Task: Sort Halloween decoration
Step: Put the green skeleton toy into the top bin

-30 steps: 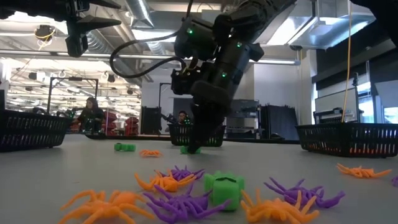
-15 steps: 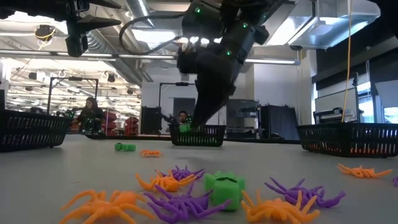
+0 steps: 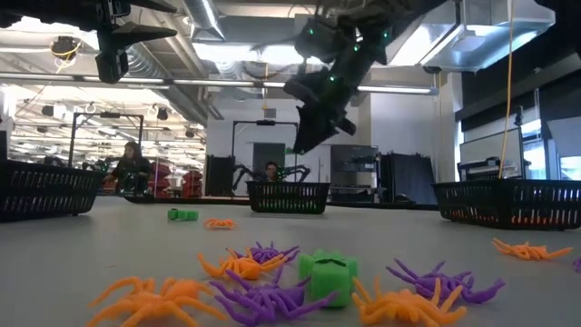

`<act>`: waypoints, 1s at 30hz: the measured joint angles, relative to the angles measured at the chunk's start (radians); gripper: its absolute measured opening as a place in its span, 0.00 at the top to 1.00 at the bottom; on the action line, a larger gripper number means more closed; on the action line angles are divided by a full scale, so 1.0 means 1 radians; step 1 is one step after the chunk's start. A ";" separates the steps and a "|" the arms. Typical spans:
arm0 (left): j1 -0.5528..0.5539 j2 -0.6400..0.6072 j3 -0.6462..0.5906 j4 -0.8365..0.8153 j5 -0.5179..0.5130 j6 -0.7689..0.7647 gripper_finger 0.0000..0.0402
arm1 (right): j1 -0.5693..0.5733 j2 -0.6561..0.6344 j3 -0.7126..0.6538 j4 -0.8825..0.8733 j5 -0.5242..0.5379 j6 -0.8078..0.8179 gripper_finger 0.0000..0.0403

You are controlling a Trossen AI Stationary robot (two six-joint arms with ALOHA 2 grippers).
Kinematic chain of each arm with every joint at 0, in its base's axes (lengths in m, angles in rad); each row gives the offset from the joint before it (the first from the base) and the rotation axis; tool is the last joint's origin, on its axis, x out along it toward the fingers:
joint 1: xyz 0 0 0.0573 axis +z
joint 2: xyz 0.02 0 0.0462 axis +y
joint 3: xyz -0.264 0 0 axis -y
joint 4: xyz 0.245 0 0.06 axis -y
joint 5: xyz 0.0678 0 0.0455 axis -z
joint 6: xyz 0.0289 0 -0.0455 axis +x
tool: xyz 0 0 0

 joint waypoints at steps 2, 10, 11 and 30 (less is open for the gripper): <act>0.000 0.000 0.000 0.000 0.000 0.000 0.71 | -0.034 0.004 0.001 0.002 -0.039 0.004 0.83; 0.000 0.000 0.000 0.000 0.000 0.000 0.71 | -0.088 -0.004 0.010 -0.018 -0.109 -0.002 0.58; 0.000 0.000 0.000 0.000 0.000 0.000 0.71 | -0.088 -0.005 0.020 -0.020 -0.117 -0.002 0.55; 0.053 0.357 0.101 -0.049 0.267 0.028 0.71 | -0.008 -0.243 0.158 -0.053 -0.200 -0.037 0.58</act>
